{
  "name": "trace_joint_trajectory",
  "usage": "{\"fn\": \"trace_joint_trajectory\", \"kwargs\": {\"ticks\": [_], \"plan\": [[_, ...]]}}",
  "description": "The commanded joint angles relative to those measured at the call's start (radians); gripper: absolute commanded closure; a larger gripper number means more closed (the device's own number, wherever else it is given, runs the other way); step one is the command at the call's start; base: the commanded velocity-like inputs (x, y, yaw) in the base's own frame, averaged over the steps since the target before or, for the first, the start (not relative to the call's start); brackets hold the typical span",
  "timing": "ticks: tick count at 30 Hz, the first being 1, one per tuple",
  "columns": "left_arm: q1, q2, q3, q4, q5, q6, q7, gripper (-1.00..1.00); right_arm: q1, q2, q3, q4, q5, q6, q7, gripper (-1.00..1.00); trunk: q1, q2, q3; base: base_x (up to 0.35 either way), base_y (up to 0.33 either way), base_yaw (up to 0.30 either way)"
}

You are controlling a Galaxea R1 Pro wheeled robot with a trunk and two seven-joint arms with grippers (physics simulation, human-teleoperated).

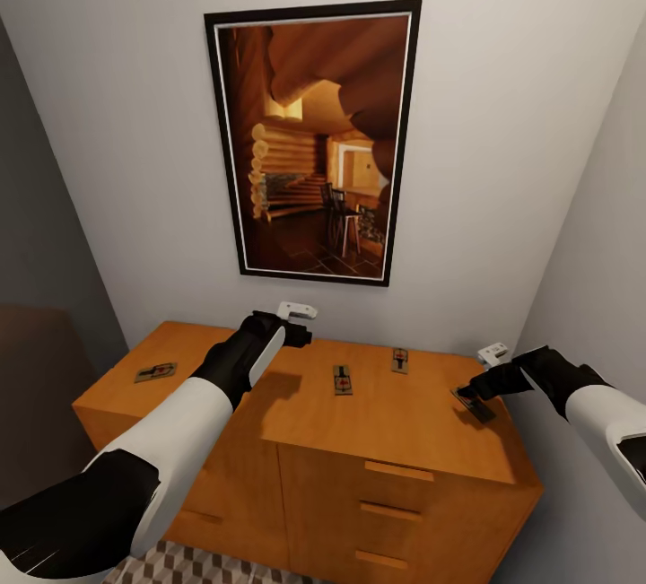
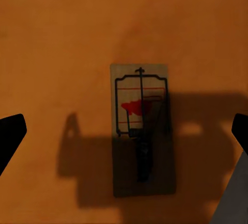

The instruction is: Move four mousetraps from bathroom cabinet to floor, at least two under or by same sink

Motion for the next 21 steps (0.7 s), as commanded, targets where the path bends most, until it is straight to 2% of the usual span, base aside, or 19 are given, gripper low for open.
{"fn": "trace_joint_trajectory", "kwargs": {"ticks": [1, 4, 21], "plan": [[-0.001, 0.000, -0.003, -0.001, 0.011, 0.003, 0.009, -1.00, 0.000, 0.000, -0.004, -0.003, 0.011, 0.004, 0.006, -1.00, 0.004, -0.009, -0.005, 0.000, 0.000, 0.000], [-0.001, 0.000, -0.003, -0.001, 0.011, 0.003, 0.009, -1.00, 0.000, 0.000, -0.004, -0.003, 0.010, 0.004, 0.006, -1.00, 0.016, -0.030, -0.015, 0.000, 0.000, 0.000], [-0.001, 0.000, -0.003, -0.001, 0.011, 0.003, 0.009, -1.00, 0.000, -0.004, -0.004, -0.003, 0.011, 0.004, 0.006, -1.00, 0.016, -0.030, -0.015, 0.000, 0.000, 0.000]]}}
